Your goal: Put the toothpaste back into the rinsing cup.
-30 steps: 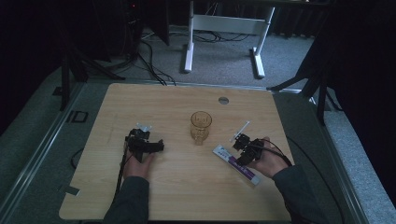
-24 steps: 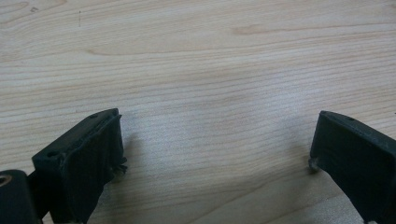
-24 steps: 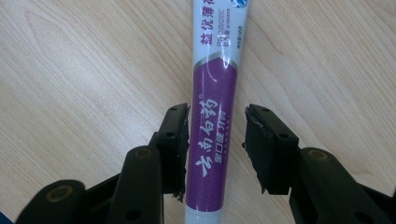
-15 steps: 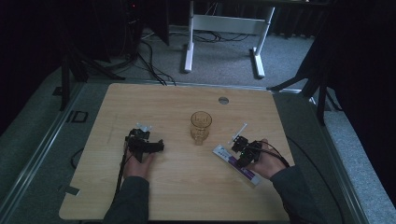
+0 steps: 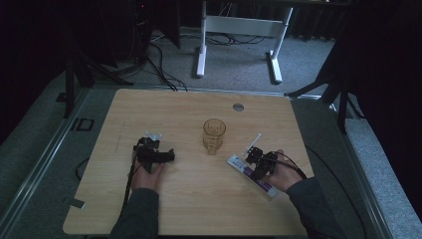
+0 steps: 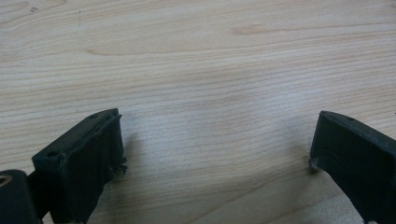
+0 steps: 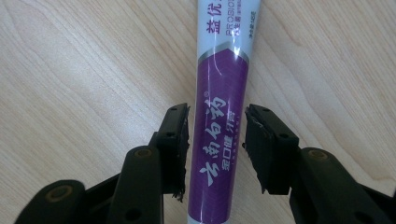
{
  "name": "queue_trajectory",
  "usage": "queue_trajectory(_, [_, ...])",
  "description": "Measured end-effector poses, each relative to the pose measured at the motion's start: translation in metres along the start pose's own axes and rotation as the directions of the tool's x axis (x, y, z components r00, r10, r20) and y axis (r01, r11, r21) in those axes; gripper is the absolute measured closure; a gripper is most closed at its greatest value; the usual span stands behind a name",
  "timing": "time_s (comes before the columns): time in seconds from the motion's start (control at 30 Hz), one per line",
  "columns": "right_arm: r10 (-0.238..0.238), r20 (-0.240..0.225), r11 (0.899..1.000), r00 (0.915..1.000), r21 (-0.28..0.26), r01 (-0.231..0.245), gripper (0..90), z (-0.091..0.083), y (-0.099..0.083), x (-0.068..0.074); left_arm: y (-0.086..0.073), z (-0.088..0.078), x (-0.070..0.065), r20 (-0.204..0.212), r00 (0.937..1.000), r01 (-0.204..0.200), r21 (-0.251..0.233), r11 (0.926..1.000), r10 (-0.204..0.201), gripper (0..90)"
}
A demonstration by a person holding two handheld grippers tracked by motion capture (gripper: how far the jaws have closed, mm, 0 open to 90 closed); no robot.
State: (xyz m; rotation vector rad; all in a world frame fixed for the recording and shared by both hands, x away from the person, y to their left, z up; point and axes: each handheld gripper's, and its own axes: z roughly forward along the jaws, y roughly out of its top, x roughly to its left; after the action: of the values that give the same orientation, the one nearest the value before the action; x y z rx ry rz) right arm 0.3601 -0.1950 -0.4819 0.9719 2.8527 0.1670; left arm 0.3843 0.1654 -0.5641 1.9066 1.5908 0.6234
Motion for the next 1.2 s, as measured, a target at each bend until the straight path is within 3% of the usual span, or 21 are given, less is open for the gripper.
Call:
queue_trajectory(0.6, [0.000, -0.008, 0.999, 1.0000, 0.035, 0.000, 59.8, 0.012, 0.006, -0.003, 0.000, 0.000, 0.000, 0.000, 1.0000, 0.000, 0.000, 1.0000, 0.000, 2.7])
queue_trajectory(1.2, [0.034, -0.023, 0.997, 0.9991, 0.071, -0.033, 59.2, 0.027, 0.011, -0.007, 0.000, 0.000, 0.000, 0.000, 1.0000, 0.000, 0.000, 1.0000, 0.000, 2.7])
